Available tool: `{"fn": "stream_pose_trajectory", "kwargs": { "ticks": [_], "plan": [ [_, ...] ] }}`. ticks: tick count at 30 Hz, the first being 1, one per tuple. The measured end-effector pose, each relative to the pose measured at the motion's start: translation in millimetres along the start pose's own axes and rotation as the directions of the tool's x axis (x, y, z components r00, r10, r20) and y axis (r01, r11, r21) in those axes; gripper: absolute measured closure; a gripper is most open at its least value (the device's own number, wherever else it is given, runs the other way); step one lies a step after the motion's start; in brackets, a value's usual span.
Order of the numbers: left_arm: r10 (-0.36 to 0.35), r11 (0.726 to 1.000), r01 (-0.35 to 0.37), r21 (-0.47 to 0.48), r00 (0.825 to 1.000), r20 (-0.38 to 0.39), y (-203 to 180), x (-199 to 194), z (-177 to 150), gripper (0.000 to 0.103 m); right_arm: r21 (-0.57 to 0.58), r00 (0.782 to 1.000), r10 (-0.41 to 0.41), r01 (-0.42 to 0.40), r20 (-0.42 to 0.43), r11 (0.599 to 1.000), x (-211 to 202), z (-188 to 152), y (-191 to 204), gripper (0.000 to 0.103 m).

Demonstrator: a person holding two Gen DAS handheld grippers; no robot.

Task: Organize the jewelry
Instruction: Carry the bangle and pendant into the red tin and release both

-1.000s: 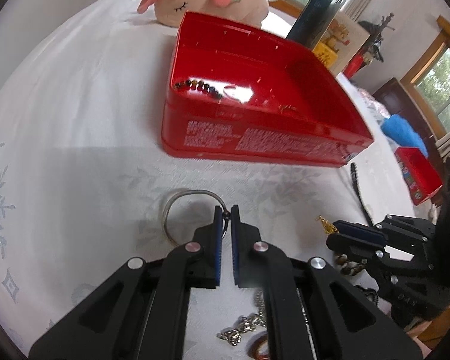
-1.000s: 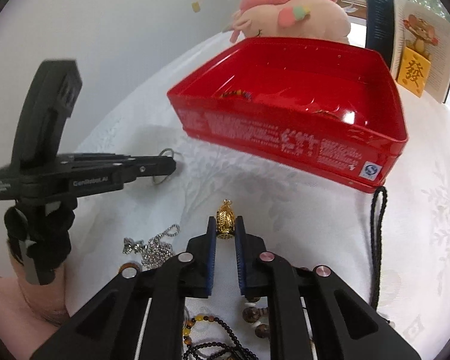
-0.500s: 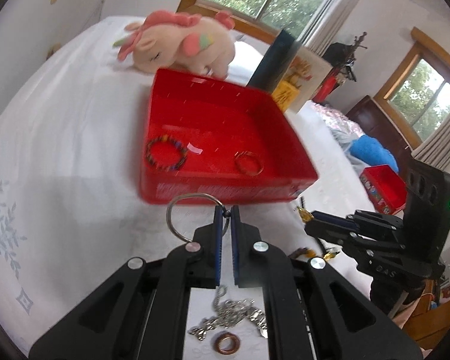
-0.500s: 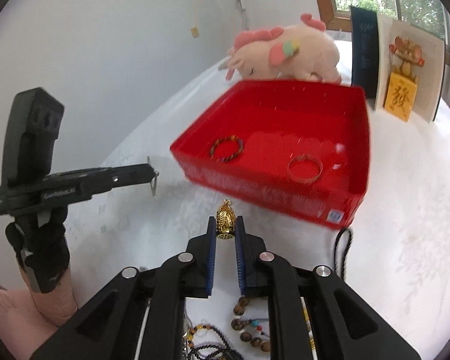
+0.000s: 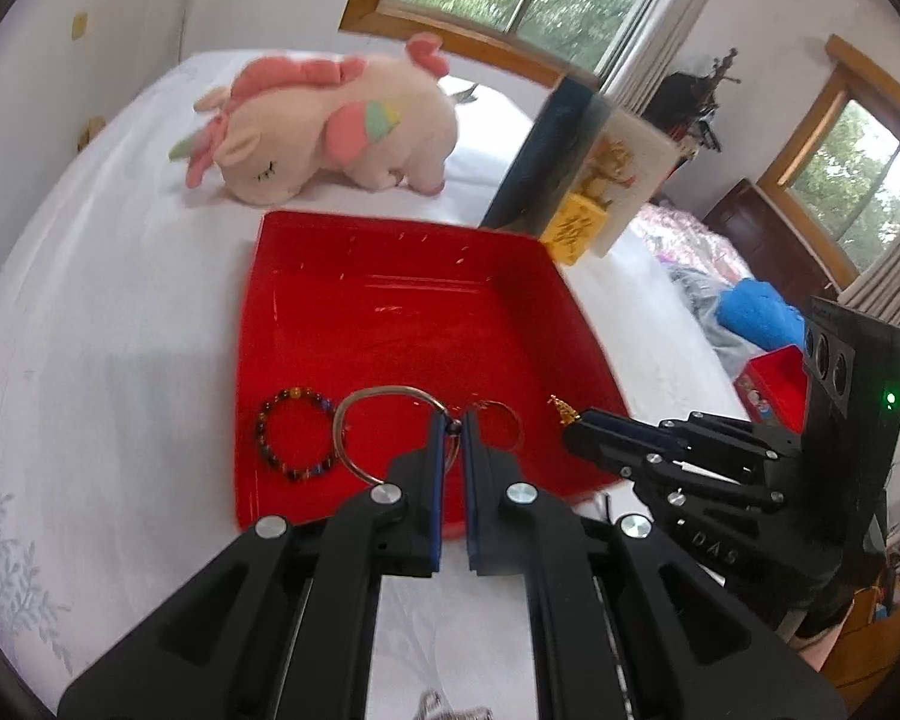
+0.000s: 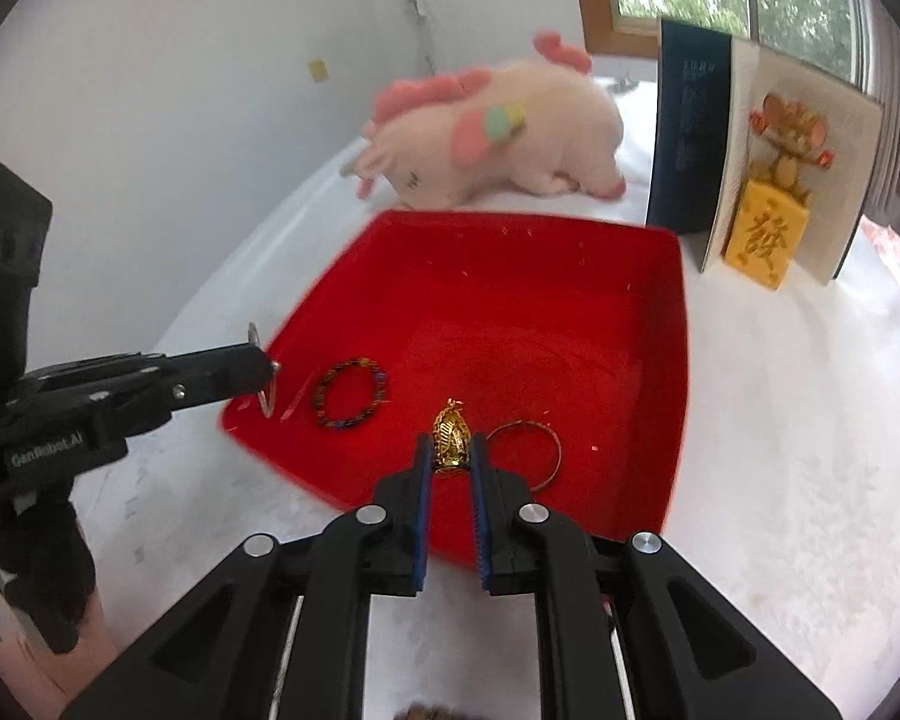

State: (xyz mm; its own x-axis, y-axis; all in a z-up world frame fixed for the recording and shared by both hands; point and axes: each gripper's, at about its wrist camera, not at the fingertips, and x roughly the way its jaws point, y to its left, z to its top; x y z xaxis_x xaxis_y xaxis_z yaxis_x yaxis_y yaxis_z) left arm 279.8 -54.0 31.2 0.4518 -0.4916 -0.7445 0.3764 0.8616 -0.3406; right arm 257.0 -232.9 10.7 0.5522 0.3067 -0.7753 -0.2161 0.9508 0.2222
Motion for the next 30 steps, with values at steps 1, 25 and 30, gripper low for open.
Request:
{"fn": "stream_pose_trajectory", "kwargs": {
  "ticks": [1,25,30],
  "plan": [
    [0.009,1.000,-0.009,-0.003,1.000,-0.009,2.7,7.2,3.7,0.099,0.010,1.000,-0.003,0.003,-0.012,1.000,8.2,1.9,-3.2,0.091],
    [0.073,0.996,-0.078,-0.043,0.993,-0.098,37.4,52.4,12.9,0.097,0.080,0.996,-0.085,0.088,-0.041,0.993,31.1,10.2,-23.3,0.090],
    [0.094,0.995,-0.097,-0.031,0.992,-0.079,30.8,35.8,4.8,0.084,0.100,0.998,-0.062,0.065,-0.031,0.993,16.4,6.8,-23.5,0.090]
  ]
}}
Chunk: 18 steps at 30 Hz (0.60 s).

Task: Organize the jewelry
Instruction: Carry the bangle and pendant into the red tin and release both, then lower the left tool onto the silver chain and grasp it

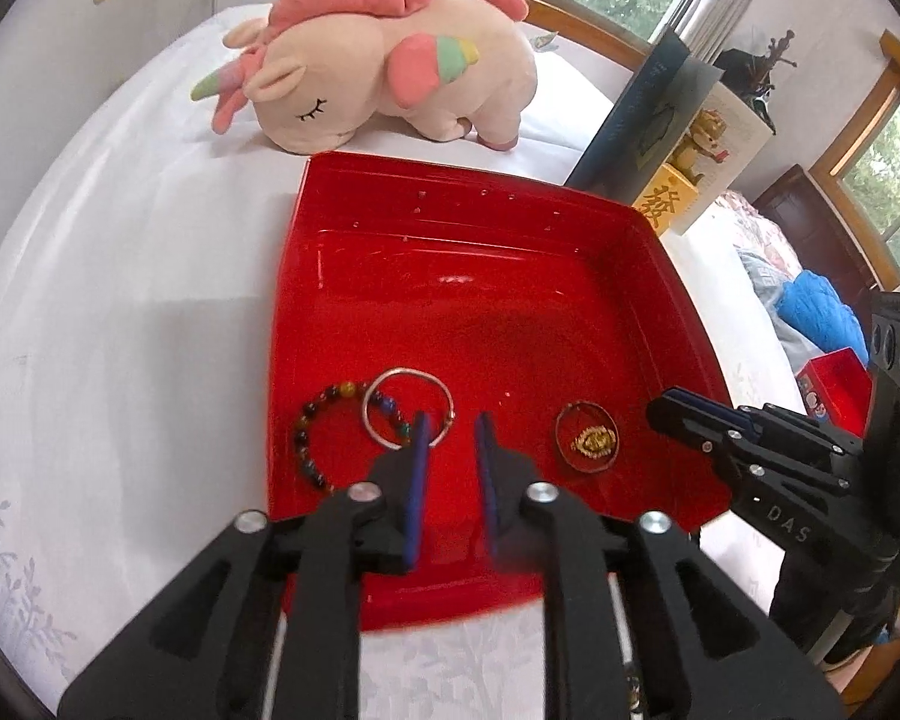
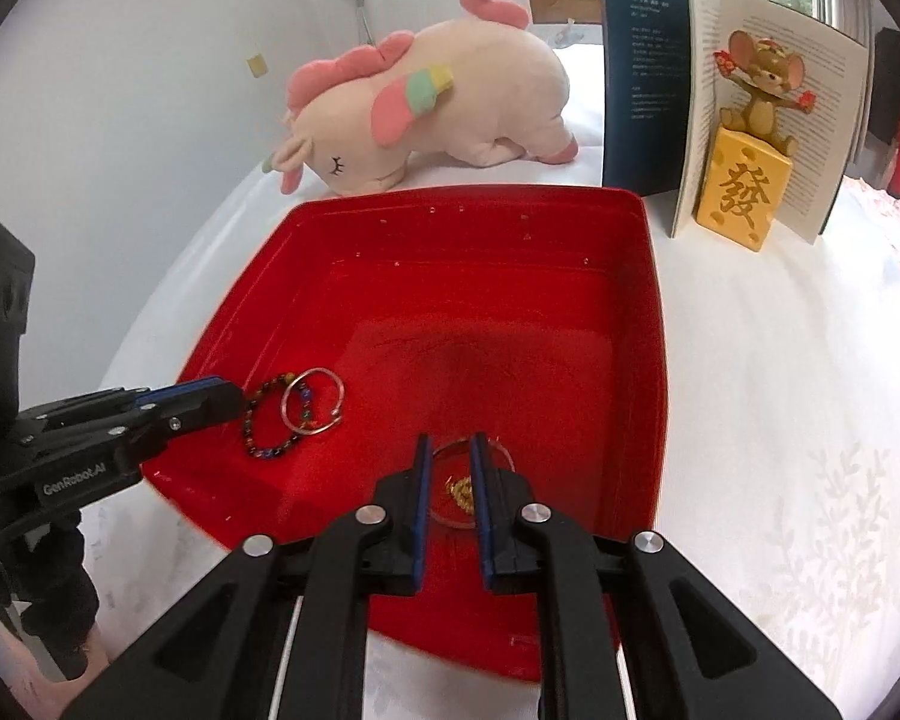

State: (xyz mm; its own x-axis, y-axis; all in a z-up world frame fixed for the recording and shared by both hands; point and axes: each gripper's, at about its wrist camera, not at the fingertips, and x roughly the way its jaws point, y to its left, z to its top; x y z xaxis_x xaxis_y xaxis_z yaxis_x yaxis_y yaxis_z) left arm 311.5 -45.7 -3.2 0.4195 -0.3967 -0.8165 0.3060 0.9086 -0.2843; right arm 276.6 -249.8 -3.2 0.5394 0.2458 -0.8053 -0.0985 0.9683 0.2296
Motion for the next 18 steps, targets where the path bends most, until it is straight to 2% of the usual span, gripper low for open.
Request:
{"fn": "stream_pose_trajectory", "kwargs": {
  "ticks": [4,7,11,14,18],
  "plan": [
    [0.011,1.000,-0.011,0.008,1.000,0.014,-3.1,-15.0,-13.5,0.081,0.003,1.000,0.006,-0.006,0.019,1.000,-15.2,-14.9,-0.4,0.090],
    [0.031,1.000,-0.031,0.004,0.999,0.026,-0.9,-27.2,-32.3,0.071,-0.003,0.999,0.011,-0.011,0.037,1.000,-29.3,-30.1,1.9,0.089],
    [0.039,0.999,-0.039,-0.001,0.998,0.041,4.7,-44.7,-59.5,0.070,-0.016,0.998,0.024,-0.023,0.052,1.000,-45.2,-53.4,8.6,0.089],
    [0.072,0.997,-0.072,0.009,0.996,0.057,5.8,-57.6,-82.9,0.069,-0.034,0.998,0.040,-0.038,0.057,0.999,-53.5,-73.8,17.5,0.089],
    [0.077,0.997,-0.077,0.016,0.996,0.035,6.5,-62.9,-109.4,0.069,-0.050,0.998,0.060,-0.058,0.036,0.997,-56.0,-103.3,28.8,0.089]
  ]
}}
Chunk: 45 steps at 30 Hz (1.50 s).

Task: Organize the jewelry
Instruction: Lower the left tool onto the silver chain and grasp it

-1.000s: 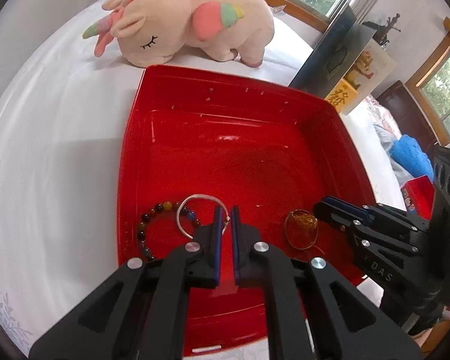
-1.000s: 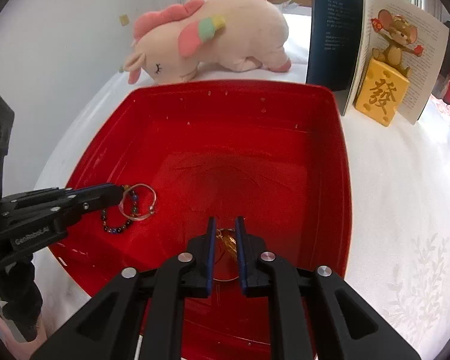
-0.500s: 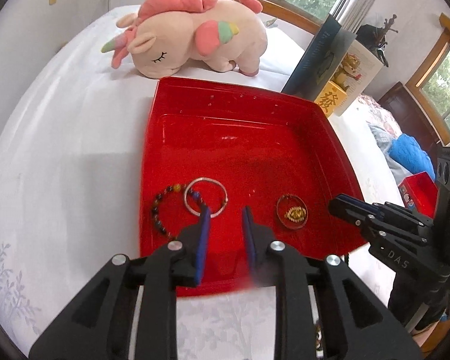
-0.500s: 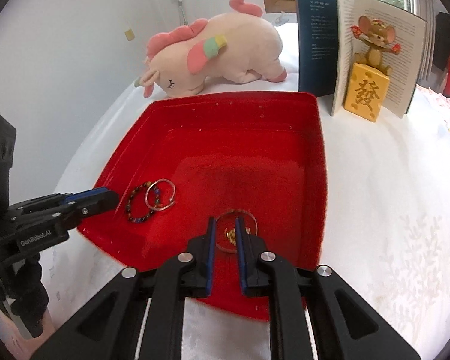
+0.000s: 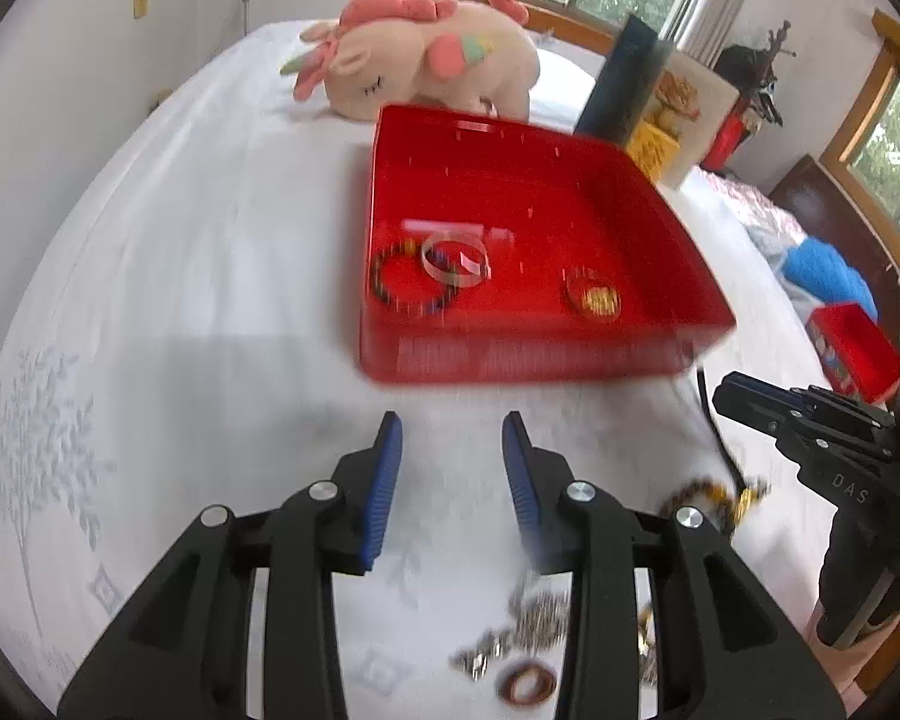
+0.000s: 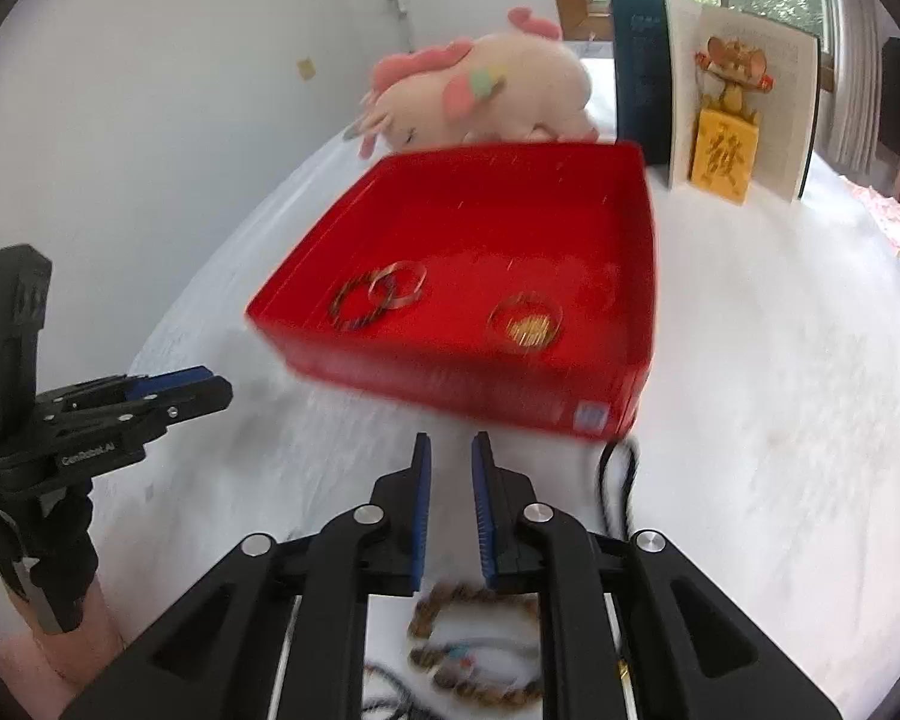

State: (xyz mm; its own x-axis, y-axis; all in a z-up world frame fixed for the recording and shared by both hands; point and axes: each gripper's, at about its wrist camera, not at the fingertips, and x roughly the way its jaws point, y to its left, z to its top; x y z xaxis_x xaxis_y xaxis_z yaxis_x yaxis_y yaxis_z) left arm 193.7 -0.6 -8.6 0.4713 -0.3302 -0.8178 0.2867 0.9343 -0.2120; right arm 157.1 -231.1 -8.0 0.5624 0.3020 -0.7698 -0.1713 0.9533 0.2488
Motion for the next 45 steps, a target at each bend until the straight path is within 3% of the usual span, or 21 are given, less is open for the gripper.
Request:
{"fn": "stream_pose_trajectory", "kwargs": {
  "ticks": [4,8,11,18,28,31,37,42,45],
  "plan": [
    [-0.008,1.000,0.008,0.008,0.999,-0.031,-1.9,-3.7,-27.1,0.068,-0.001,1.000,0.016,-0.016,-0.017,1.000,-1.5,-24.0,8.9,0.089],
    [-0.019,1.000,0.020,0.010,0.997,-0.069,-5.3,-3.5,-48.9,0.059,0.019,0.999,0.022,-0.022,-0.024,1.000,-7.7,-43.7,11.7,0.087],
    [-0.044,0.999,0.045,0.001,0.993,-0.113,-8.4,1.5,-59.9,0.058,0.035,1.000,0.014,-0.014,-0.025,0.999,-12.1,-54.2,11.1,0.083],
    [-0.067,0.998,0.064,-0.022,0.977,-0.202,-20.4,19.6,-70.2,0.057,0.062,1.000,0.007,-0.006,-0.022,0.998,-20.1,-66.1,4.9,0.083],
    [-0.078,0.997,0.073,-0.028,0.965,-0.252,-31.9,33.7,-72.9,0.056,0.070,1.000,0.004,-0.002,-0.015,0.998,-25.3,-71.0,3.5,0.083],
    [-0.057,0.998,0.056,-0.012,0.966,-0.251,-37.2,36.6,-74.2,0.059,0.067,1.000,0.006,-0.005,-0.014,0.998,-25.9,-71.1,3.6,0.083],
    [-0.021,1.000,0.022,0.005,0.971,-0.240,-35.7,40.2,-73.7,0.086,0.068,1.000,0.006,-0.005,-0.011,0.998,-25.5,-69.5,3.4,0.083],
    [-0.054,0.998,0.050,-0.024,0.973,-0.226,-25.5,37.4,-73.8,0.091,0.067,1.000,0.003,-0.002,-0.012,0.998,-24.8,-69.0,4.5,0.082],
    [-0.028,0.999,0.021,-0.038,0.981,-0.193,-15.2,31.7,-70.8,0.093,0.062,1.000,0.002,-0.001,-0.011,0.998,-25.2,-68.7,4.1,0.082]
  ]
}}
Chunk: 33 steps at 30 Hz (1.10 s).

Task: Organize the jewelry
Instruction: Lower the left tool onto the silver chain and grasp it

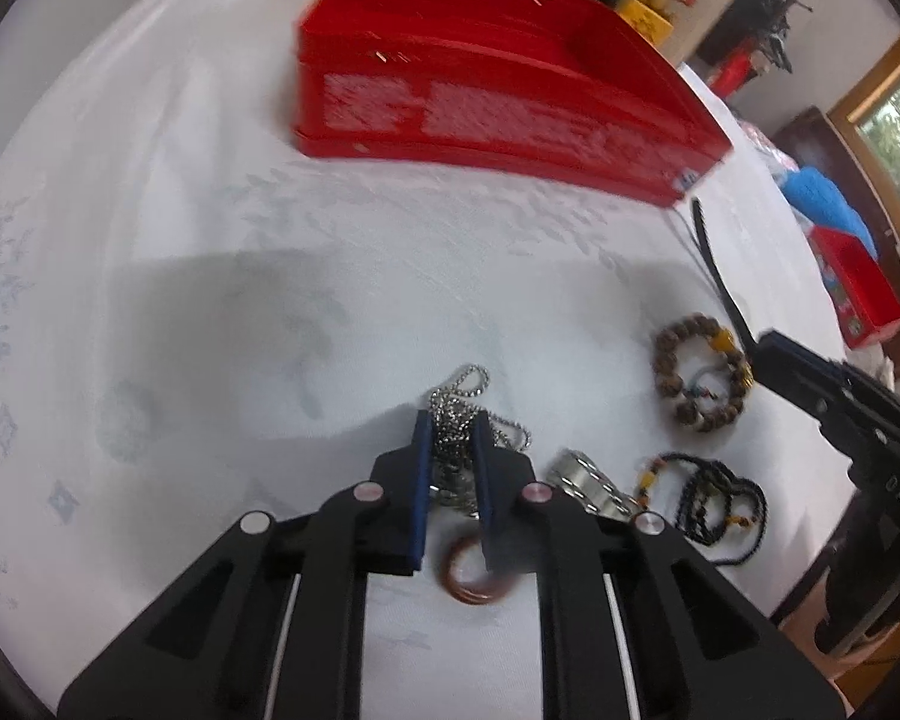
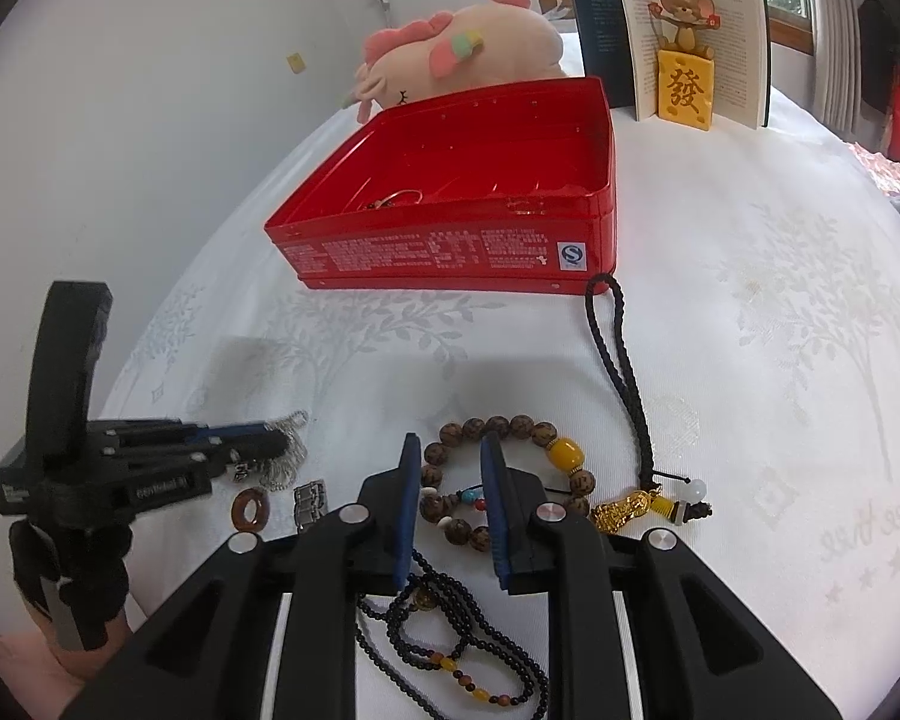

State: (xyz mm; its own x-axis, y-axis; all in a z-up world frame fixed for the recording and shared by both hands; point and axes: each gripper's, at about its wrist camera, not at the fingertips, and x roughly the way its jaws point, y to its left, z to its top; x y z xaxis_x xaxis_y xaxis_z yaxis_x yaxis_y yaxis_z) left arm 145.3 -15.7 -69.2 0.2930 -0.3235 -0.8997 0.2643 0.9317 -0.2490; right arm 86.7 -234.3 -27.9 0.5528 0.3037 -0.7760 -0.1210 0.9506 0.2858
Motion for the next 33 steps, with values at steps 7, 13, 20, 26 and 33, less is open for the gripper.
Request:
{"fn": "stream_pose_trajectory", "kwargs": {
  "ticks": [7,13,20,26,33],
  "plan": [
    [-0.001,0.999,0.004,-0.050,0.998,0.060,25.9,-21.4,10.2,0.094,0.009,1.000,-0.006,0.006,-0.005,1.000,3.9,0.9,-0.3,0.082],
    [-0.037,0.999,0.036,-0.034,0.999,-0.018,22.5,-13.4,0.2,0.090,0.003,1.000,0.001,-0.001,-0.011,1.000,7.2,1.2,2.1,0.082],
    [-0.046,0.999,0.046,-0.006,0.999,-0.022,13.2,-12.5,-6.7,0.055,-0.008,1.000,0.004,-0.004,-0.010,1.000,6.2,0.5,4.9,0.082],
    [0.002,1.000,-0.001,0.022,0.999,-0.043,7.2,-2.6,-7.4,0.054,-0.007,1.000,0.004,-0.004,-0.008,1.000,5.5,-0.2,5.2,0.081],
    [0.070,0.995,-0.068,0.078,0.997,-0.029,-5.9,1.6,-10.1,0.069,-0.004,1.000,0.008,-0.008,-0.012,1.000,7.0,1.1,4.3,0.081]
  ]
}}
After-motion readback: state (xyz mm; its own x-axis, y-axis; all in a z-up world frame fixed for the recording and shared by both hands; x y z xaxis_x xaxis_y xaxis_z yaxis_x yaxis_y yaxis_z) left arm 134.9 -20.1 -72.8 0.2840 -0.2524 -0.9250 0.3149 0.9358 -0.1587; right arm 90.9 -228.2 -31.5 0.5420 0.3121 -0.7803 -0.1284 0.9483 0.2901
